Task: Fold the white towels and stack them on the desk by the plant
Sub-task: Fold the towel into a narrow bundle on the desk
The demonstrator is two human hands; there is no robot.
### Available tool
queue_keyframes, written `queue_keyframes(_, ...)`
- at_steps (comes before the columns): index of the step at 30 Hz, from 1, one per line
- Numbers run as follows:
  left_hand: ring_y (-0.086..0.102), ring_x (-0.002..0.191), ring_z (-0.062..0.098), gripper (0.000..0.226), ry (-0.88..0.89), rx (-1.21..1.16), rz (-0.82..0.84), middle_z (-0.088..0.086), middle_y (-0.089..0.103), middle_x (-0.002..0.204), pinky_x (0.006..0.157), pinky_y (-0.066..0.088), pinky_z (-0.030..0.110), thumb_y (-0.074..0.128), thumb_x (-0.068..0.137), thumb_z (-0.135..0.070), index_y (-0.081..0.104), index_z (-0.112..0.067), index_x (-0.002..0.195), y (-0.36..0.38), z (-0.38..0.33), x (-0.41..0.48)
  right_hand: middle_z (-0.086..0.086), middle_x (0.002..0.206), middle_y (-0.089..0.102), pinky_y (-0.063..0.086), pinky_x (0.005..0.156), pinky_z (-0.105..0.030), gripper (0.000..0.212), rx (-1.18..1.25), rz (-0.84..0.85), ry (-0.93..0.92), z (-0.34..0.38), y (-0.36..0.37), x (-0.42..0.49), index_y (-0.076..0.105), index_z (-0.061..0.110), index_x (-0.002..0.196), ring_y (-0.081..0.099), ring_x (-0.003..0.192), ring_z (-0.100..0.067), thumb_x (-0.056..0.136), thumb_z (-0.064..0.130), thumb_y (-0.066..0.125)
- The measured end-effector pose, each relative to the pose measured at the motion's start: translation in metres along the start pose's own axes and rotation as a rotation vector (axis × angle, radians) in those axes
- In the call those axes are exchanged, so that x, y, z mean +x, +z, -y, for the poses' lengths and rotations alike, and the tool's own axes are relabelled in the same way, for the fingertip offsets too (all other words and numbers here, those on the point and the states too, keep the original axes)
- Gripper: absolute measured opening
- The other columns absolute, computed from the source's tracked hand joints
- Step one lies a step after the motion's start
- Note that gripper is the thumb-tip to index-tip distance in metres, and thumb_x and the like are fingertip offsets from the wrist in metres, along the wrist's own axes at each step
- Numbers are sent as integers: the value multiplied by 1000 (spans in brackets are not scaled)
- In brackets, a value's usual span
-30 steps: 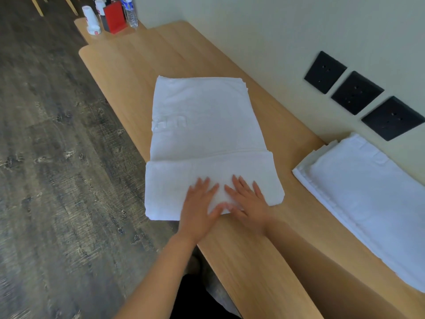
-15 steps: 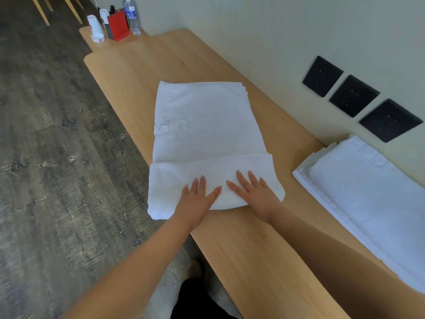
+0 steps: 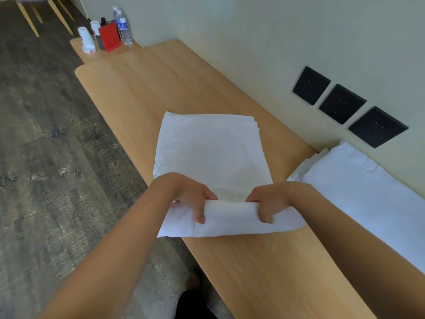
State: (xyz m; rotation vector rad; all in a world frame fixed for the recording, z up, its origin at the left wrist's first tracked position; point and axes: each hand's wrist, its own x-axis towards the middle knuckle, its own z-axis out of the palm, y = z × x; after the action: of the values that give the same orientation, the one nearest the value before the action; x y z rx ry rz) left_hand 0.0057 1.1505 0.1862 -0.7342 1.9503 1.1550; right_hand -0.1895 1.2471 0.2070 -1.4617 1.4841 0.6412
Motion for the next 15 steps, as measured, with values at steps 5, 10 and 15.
queue_keyframes(5,61,103,18,48,37,-22,-63,-10,61,111,94,50,36,81,74,-28,56,-42,112,-43,8,1,15,100,61,45,87,-29,30,154,-106,-68,-23,-36,-4,64,28,100,55,101,-12,72,16,67)
queue_keyframes(10,58,103,15,51,51,19,-299,-14,59,106,94,46,35,78,75,-39,51,-47,118,-84,22,12,17,117,59,40,101,-32,41,262,-286,-75,-59,-66,12,56,41,118,53,112,-7,81,28,68)
queue_keyframes(15,50,113,13,47,28,29,-500,-9,50,124,98,37,29,66,87,-40,48,-44,130,-97,40,38,11,130,54,39,105,-36,40,237,-524,-92,-80,-74,56,51,39,128,49,121,-12,91,28,59)
